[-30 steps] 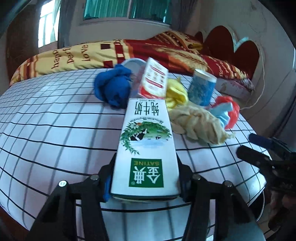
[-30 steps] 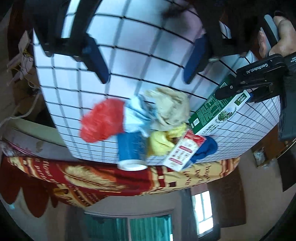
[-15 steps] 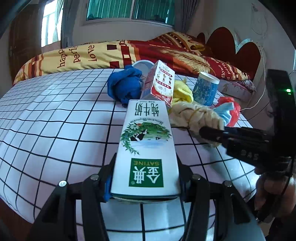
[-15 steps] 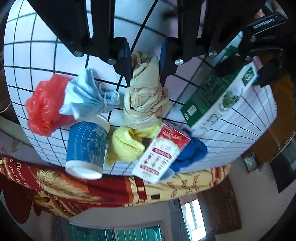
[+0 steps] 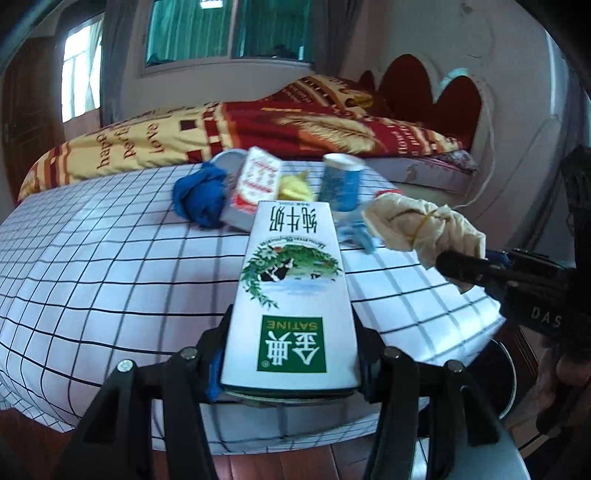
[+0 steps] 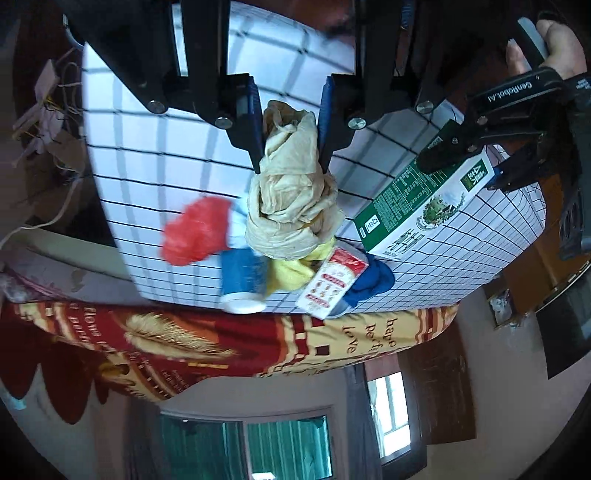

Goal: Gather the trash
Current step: 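Carry the milk carton and beige cloth over the bin and release both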

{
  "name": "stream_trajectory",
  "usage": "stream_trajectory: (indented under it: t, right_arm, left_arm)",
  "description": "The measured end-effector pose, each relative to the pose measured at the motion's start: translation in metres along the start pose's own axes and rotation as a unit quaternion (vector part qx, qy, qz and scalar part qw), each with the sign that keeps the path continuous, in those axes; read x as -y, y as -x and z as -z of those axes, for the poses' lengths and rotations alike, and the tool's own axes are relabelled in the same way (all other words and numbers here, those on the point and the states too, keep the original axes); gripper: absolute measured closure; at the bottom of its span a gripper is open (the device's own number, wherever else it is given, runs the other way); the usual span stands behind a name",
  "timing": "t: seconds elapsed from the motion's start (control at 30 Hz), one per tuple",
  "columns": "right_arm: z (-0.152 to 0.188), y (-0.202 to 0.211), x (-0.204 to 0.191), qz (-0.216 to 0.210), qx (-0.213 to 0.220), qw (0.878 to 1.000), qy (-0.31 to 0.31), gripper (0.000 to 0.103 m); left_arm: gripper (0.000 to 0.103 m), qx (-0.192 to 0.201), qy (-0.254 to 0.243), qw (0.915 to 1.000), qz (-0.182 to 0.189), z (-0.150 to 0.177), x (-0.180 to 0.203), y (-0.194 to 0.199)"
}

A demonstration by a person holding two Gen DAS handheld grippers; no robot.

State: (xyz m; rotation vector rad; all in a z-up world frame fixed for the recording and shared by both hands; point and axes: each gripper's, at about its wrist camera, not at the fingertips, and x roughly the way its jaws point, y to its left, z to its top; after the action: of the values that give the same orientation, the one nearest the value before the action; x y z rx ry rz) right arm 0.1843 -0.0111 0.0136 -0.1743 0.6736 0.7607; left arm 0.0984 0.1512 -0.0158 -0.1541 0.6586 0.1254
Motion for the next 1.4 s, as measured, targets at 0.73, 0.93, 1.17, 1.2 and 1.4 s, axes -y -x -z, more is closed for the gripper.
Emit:
stream_trajectory:
  t: [0.73, 0.93, 1.17, 1.2, 1.4]
  right_arm:
    - [0.076, 0.12, 0.122, 0.099, 0.023, 0.99, -0.102, 0.076]
    - [0.101, 0.137, 0.151, 0.125, 0.016, 0.983, -0.132, 0.076]
    - [0.136, 0.148, 0.179, 0.153, -0.005, 0.974, -0.164, 0.076]
    - [0.142, 0.15, 0.183, 0.157, -0.008, 0.973, -0.169, 0.076]
    - [0.179, 0.166, 0.207, 0.183, -0.026, 0.963, -0.197, 0.076]
  left_arm:
    - [0.048, -0.009, -0.101, 0.9903, 0.094, 0.007, 0.15, 0.008]
    - [0.048, -0.017, -0.121, 0.9847, 0.123, 0.01, 0.183, 0.004]
    - [0.049, -0.037, -0.148, 0.975, 0.161, 0.023, 0.22, -0.005]
    - [0.049, -0.041, -0.152, 0.9735, 0.166, 0.026, 0.225, -0.007]
    - [0.049, -0.065, -0.171, 0.9647, 0.189, 0.043, 0.253, -0.018]
